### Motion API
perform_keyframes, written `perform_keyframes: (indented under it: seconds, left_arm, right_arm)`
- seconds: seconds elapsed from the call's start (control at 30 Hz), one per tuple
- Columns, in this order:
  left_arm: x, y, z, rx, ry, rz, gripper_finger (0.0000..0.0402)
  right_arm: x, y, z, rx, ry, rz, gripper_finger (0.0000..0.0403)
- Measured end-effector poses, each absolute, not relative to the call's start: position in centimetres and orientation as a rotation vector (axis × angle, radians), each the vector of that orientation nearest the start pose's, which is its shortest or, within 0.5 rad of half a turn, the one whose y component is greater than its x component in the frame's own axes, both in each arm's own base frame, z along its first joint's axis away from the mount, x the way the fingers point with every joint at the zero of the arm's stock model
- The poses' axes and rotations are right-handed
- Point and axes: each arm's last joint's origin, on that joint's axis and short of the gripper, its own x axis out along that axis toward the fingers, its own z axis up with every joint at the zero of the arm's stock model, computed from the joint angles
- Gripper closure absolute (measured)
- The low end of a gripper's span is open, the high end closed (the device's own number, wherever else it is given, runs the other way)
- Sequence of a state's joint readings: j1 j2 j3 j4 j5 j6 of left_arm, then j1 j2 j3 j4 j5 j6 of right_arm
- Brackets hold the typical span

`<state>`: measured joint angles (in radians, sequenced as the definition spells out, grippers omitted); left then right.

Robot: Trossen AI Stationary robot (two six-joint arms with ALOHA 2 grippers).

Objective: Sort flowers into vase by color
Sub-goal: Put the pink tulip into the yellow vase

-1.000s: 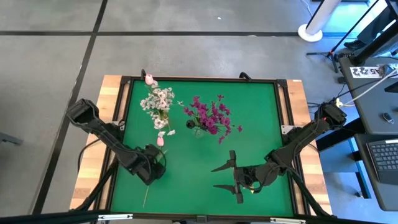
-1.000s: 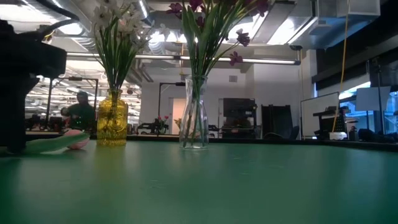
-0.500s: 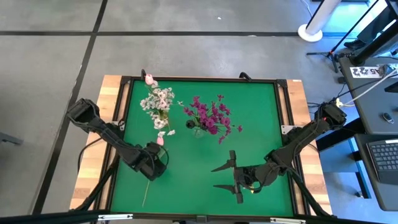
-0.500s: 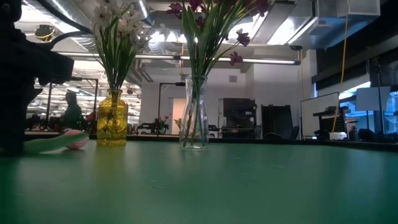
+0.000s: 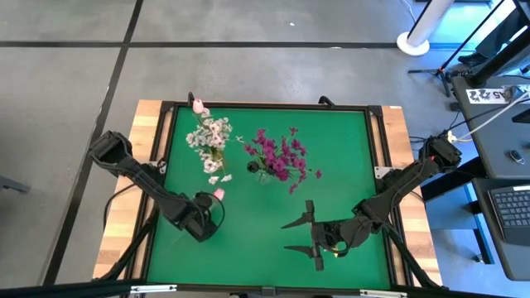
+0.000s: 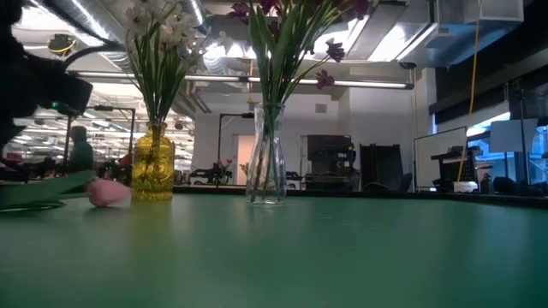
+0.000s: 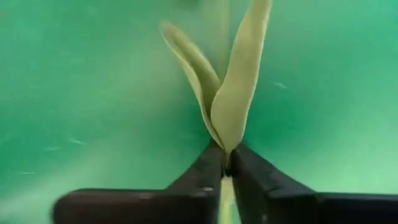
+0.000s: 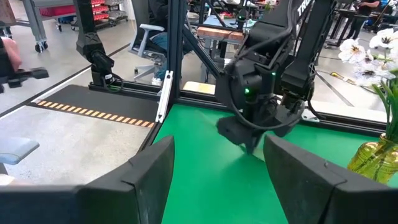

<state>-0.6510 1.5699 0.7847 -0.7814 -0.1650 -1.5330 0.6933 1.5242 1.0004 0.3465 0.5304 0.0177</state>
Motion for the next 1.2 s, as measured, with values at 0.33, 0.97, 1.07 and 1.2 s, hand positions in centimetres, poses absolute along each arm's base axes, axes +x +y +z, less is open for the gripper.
perform_keyframes:
  seconds: [0.33, 0.97, 1.07, 1.2]
  left_arm:
    - [21.6, -17.2, 19.2, -0.462, 1.101, 0.501, 0.0398]
    - [18.5, -24.3, 35.0, 0.114, 0.204, 0.435, 0.0399]
    - [18.2, -23.9, 35.0, 0.072, 0.207, 0.429, 0.0399]
    - [18.7, -23.7, 33.8, 0.010, 0.259, 0.408, 0.0399]
  right_arm:
    - [27.2, 20.7, 28.0, -0.084, 0.147, 0.161, 0.0157]
    - [27.2, 20.7, 28.0, -0.085, 0.147, 0.161, 0.0157]
    - [27.2, 20.7, 28.0, -0.086, 0.147, 0.161, 0.0157]
    - [27.2, 20.7, 28.0, -0.099, 0.145, 0.162, 0.0157]
